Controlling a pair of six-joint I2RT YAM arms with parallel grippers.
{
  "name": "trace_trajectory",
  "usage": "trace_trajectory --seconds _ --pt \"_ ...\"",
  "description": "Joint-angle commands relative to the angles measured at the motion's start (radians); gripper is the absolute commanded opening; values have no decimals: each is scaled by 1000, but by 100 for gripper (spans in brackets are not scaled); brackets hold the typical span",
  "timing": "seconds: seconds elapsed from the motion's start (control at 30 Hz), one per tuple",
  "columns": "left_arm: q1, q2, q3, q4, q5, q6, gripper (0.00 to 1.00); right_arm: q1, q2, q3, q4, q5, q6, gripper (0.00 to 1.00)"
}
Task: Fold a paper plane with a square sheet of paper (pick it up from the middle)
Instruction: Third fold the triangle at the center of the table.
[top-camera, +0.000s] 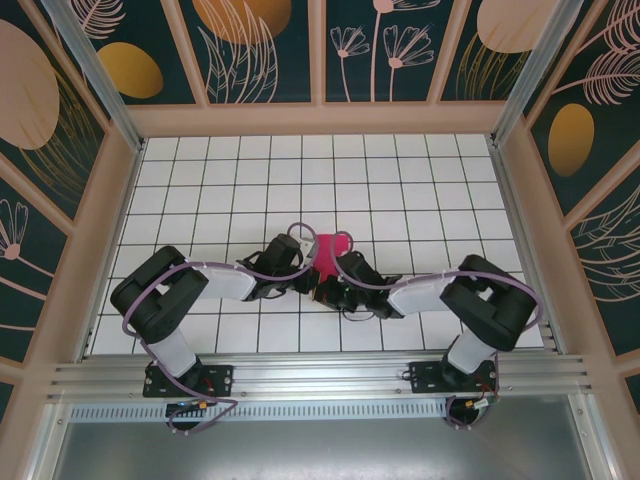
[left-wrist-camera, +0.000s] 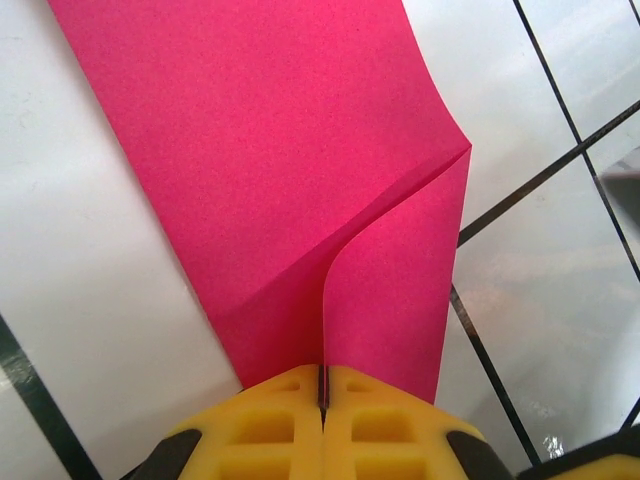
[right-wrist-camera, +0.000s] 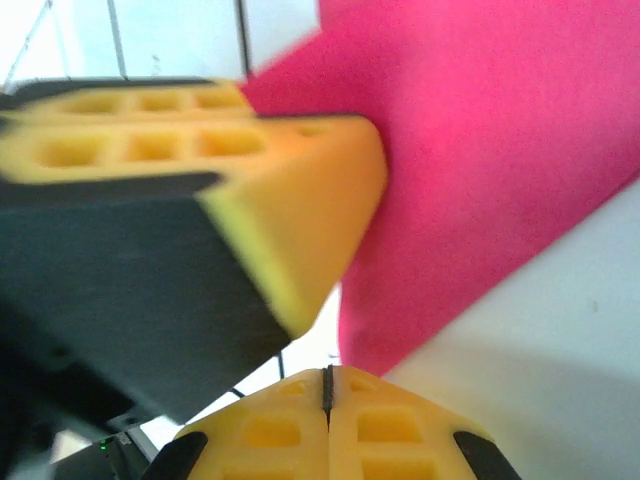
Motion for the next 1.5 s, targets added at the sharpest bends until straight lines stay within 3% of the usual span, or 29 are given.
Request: trace_trajectory --seconds 0.0,0.23,0.5,0.77,0.9,1.07,1.47 --pt "-2 13 25 -52 18 -8 6 -51 -110 -5 -62 48 -62 0" --pt "-2 -34 79 -96 12 -18 19 -230 -113 -8 -33 -93 -162 0" --pt "-2 -82 93 -137 -59 -36 32 -262 26 77 -38 -153 -218 0" --pt "-2 -139 94 -189 -112 -44 36 -269 114 143 -107 -140 -245 0" --pt "-2 -203 82 -180 -91 -58 29 -269 139 151 -131 -122 -250 0" --pt "-1 -184 73 -127 50 -84 15 -269 164 159 -155 -102 -249 0" --pt "-3 37 77 33 267 -197 9 -269 166 141 -132 -113 -238 0"
